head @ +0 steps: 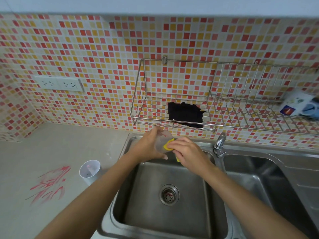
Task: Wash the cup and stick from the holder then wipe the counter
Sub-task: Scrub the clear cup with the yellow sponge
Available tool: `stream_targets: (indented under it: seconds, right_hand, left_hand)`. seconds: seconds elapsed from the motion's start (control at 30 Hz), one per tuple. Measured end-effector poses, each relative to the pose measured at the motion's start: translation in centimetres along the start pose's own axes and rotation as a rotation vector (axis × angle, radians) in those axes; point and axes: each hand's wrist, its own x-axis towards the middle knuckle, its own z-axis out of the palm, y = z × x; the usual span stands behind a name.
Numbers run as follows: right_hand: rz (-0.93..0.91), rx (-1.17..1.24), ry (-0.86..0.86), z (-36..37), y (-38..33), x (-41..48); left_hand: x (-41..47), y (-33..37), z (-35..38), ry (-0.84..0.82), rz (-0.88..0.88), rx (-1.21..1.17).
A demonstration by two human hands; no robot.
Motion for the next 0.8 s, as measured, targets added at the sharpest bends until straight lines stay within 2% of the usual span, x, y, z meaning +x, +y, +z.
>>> stream_targets:
  seconds: [0.1,0.2,0.33,0.4,0.5,0.6,0.67,0.73,0.8]
  right_hand:
    - [0.107,0.122,-0.135,-0.2,-0.2,0.5]
    - [0.116,0.078,-0.252,-0.7,0.2,0.9]
    - [-0.136,-0.266,-0.176,-1.4,-0.1,1.5]
    - [-0.155,-0.343,-0.136,-1.7,-0.3,1.7]
    - [-0.099,-0.301,-0.109,-0.7,-0.5,1.3]
    - [0.088,-0.046,-0.276,0.3,-0.3,1.1]
    - [0.058,-0.048,-0.292,-0.1,-0.2,1.3]
    - [-0.079,-0.184,-0.196,-0.3,0.1,1.2]
    - [-0.136,-0.267,-0.119,-0.4,0.1,0.6]
  left_hand:
    - [0.0,-0.2,0.0,0.028,-0.001,0.080]
    - [0.0,0.0,-0.4,-0.029,0.020,0.155]
    - [0.3,0.7,-1.2,-0.111,0.089,0.271]
    - [0.6,1.0,-1.8,-0.130,0.091,0.206]
    - [1.0,1.2,-2.5,-0.146,0.115,0.232]
    - [0.8,0.7,-2.0,-0.199,0.109,0.280]
    - [0.3,0.3,-1.2,-0.208,0.085,0.255]
    - [0.2,0.3,-1.0,-0.196,0.080,0.227]
    - [0.2,0.2,-1.3,-0.187,0.083,0.199]
